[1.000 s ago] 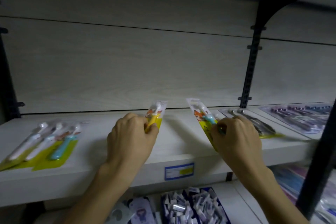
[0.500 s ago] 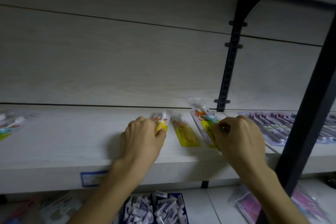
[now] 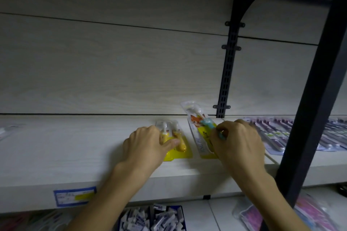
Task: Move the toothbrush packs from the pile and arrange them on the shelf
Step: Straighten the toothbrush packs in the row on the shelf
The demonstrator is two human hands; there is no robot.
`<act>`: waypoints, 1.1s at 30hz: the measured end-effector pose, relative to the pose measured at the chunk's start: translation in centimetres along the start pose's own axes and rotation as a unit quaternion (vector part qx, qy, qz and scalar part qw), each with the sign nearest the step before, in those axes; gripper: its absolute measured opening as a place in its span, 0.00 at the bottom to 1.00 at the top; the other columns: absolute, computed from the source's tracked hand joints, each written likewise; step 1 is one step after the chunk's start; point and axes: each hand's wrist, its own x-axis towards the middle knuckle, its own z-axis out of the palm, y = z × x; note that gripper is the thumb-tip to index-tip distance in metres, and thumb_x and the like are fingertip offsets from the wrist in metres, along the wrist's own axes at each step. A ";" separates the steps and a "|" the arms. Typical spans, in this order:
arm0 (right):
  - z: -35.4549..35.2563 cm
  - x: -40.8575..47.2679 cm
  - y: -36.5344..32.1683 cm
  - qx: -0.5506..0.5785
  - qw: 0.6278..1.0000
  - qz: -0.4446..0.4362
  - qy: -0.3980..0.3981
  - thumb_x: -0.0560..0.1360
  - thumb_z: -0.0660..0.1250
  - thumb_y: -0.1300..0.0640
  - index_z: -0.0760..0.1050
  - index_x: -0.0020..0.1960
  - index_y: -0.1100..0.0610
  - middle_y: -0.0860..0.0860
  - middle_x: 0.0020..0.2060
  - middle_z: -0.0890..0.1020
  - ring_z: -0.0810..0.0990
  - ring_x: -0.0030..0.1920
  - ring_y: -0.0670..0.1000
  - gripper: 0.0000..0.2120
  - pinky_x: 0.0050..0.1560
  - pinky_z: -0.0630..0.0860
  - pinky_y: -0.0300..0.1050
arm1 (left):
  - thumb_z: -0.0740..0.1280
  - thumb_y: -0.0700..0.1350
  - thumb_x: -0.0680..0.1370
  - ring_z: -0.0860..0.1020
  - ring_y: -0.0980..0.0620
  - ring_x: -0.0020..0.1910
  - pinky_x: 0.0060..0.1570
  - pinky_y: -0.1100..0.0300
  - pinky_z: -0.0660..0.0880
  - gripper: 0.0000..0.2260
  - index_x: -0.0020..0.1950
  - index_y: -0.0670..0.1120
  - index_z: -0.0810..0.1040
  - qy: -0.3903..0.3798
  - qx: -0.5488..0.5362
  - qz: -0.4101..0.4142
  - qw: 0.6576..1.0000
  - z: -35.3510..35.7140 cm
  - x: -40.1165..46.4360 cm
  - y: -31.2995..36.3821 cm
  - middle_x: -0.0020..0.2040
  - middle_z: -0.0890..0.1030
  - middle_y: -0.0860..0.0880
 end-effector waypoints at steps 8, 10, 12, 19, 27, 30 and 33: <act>1.1 -0.5 -3.2 0.025 0.999 -0.005 -0.024 0.75 0.63 0.48 0.81 0.50 0.53 0.52 0.46 0.79 0.72 0.50 0.55 0.12 0.39 0.65 0.44 | 0.64 0.62 0.75 0.76 0.46 0.55 0.47 0.57 0.72 0.16 0.53 0.51 0.79 0.008 0.006 0.003 1.000 -1.4 0.7 -3.3 0.52 0.80 0.50; 1.7 -0.7 -4.8 0.042 0.999 -0.018 -0.023 0.74 0.64 0.48 0.82 0.47 0.54 0.53 0.45 0.79 0.73 0.50 0.55 0.11 0.39 0.66 0.45 | 0.64 0.60 0.75 0.77 0.46 0.54 0.48 0.57 0.73 0.15 0.53 0.51 0.79 0.011 0.005 -0.002 1.000 -1.9 0.9 -4.7 0.52 0.80 0.50; 2.3 -1.0 -6.5 0.055 0.998 -0.029 -0.020 0.74 0.65 0.47 0.82 0.45 0.54 0.53 0.42 0.79 0.74 0.47 0.56 0.12 0.37 0.66 0.45 | 0.65 0.59 0.76 0.77 0.47 0.54 0.48 0.57 0.73 0.14 0.53 0.51 0.79 0.012 0.006 -0.009 1.000 -2.5 1.0 -6.3 0.52 0.80 0.50; 4.2 -2.1 -12.6 0.041 0.998 -0.030 -0.048 0.75 0.62 0.46 0.81 0.46 0.55 0.53 0.41 0.80 0.75 0.44 0.55 0.15 0.36 0.64 0.44 | 0.65 0.58 0.76 0.77 0.48 0.51 0.44 0.59 0.70 0.13 0.53 0.52 0.79 0.017 0.020 -0.016 1.000 -5.1 1.5 -12.0 0.50 0.80 0.51; 5.7 -3.3 -16.5 -0.033 0.995 0.015 -0.096 0.76 0.61 0.49 0.76 0.44 0.55 0.53 0.47 0.80 0.73 0.52 0.57 0.11 0.47 0.69 0.49 | 0.64 0.59 0.76 0.77 0.48 0.51 0.46 0.58 0.74 0.13 0.53 0.52 0.78 0.008 0.012 0.006 1.000 -6.4 2.2 -15.7 0.50 0.80 0.51; 6.1 -3.6 -17.0 -0.054 0.993 0.016 -0.107 0.76 0.61 0.48 0.76 0.46 0.55 0.54 0.49 0.80 0.73 0.54 0.57 0.12 0.50 0.69 0.49 | 0.64 0.59 0.76 0.78 0.48 0.50 0.46 0.58 0.74 0.13 0.52 0.52 0.78 0.003 0.002 0.015 1.000 -6.5 2.1 -16.4 0.49 0.80 0.51; 6.2 -3.7 -17.2 -0.062 0.991 0.018 -0.116 0.76 0.62 0.46 0.77 0.49 0.55 0.53 0.49 0.81 0.73 0.55 0.57 0.13 0.51 0.70 0.48 | 0.64 0.59 0.76 0.78 0.48 0.49 0.46 0.58 0.75 0.12 0.51 0.52 0.78 0.000 0.000 0.017 1.000 -6.6 2.1 -17.0 0.49 0.80 0.51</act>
